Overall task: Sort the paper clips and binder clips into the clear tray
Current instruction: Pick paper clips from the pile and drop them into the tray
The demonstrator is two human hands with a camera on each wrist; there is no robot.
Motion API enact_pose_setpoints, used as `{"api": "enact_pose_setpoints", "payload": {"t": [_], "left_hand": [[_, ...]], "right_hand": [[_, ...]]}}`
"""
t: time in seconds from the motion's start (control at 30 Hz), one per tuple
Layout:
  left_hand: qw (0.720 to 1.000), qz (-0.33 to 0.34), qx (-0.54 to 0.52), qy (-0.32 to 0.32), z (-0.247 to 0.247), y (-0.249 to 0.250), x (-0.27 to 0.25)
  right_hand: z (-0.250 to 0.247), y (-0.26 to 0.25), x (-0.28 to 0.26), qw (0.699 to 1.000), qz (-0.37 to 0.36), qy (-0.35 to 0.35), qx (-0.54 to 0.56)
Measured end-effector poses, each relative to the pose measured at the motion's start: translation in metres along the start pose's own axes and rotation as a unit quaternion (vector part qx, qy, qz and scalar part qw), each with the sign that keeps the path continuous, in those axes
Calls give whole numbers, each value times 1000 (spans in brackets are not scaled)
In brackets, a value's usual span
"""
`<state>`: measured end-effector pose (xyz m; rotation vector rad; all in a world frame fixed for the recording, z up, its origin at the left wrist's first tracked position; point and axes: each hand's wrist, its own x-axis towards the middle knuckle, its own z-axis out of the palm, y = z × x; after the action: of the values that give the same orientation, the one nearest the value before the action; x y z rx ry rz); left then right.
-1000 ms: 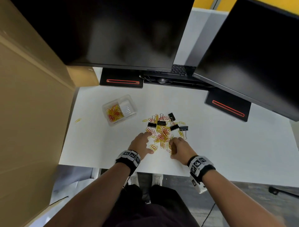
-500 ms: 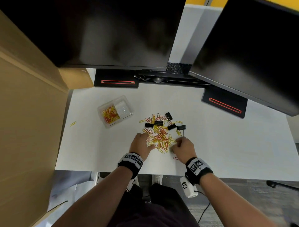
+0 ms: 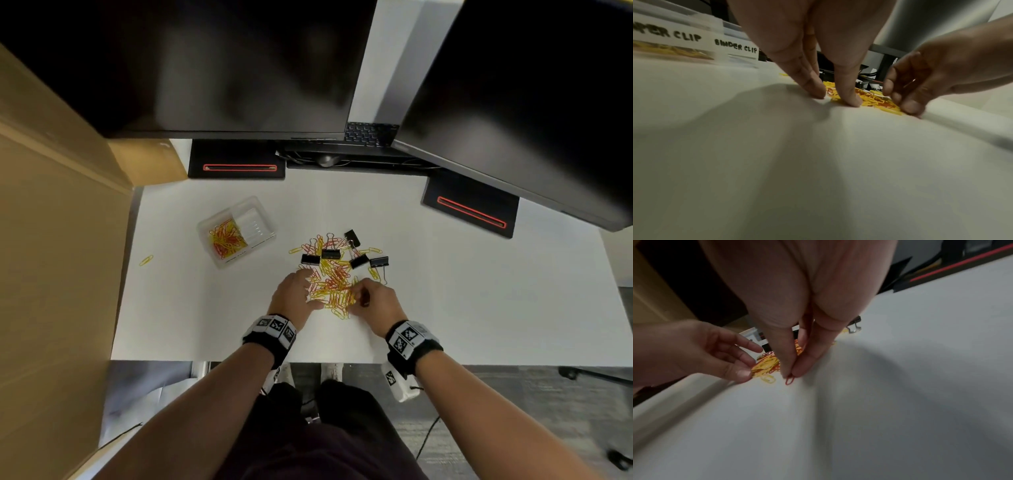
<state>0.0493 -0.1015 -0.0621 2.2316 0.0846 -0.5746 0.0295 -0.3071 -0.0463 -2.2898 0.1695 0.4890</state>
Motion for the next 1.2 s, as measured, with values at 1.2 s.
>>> {"api": "enact_pose_setpoints", "payload": {"t": [1.2], "left_hand": [[998, 0, -44, 51, 8, 10, 20]], "right_hand": [[-12, -12, 23, 997, 1, 50, 58]]}}
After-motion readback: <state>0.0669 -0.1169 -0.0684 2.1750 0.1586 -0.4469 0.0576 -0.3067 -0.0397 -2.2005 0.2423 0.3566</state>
